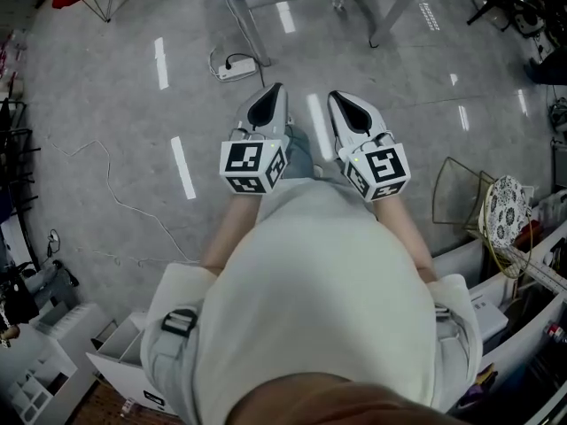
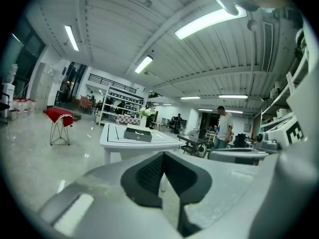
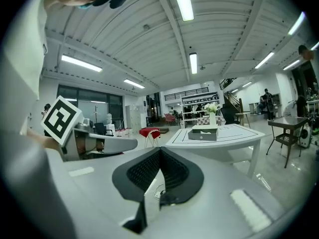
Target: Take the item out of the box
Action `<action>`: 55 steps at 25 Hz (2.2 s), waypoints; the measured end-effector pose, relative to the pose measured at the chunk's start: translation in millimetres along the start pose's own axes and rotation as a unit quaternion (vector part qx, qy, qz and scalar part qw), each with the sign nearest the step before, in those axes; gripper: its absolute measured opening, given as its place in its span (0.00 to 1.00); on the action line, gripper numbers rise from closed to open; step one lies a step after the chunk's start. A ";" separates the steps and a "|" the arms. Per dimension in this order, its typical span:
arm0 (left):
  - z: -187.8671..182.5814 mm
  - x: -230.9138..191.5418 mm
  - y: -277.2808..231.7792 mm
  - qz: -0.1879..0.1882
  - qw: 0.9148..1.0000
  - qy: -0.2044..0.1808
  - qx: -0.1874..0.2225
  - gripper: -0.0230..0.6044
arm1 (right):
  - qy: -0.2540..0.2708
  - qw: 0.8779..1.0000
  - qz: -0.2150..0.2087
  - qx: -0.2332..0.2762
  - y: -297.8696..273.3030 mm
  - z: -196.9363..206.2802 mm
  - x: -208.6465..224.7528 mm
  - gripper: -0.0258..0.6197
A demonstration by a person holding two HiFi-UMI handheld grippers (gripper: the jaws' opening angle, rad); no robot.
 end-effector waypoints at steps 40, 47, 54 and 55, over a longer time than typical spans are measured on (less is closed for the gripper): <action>-98.1 -149.0 -170.2 0.007 1.000 0.002 0.002 0.04 | -0.006 1.000 -0.003 0.006 -211.6 -74.1 87.0 0.04; -106.4 -180.2 -189.5 0.015 1.000 0.004 -0.003 0.04 | -0.002 1.000 0.004 0.000 -245.7 -79.6 88.5 0.04; -111.0 -207.8 -209.5 0.021 1.000 0.007 -0.011 0.04 | 0.004 1.000 0.009 -0.004 -275.4 -83.8 93.3 0.04; -111.7 -211.0 -212.8 0.022 1.000 0.008 -0.013 0.04 | 0.004 1.000 0.011 -0.003 -279.1 -84.4 94.4 0.04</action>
Point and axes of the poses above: the fingertips, and each gripper's own axes: y backward along the fingers, x to its right, z out of its underside, the point moved 9 cm from there along y, backward along the fingers, and after that the axes turned 6 degrees about z, right-handed, at the moved point
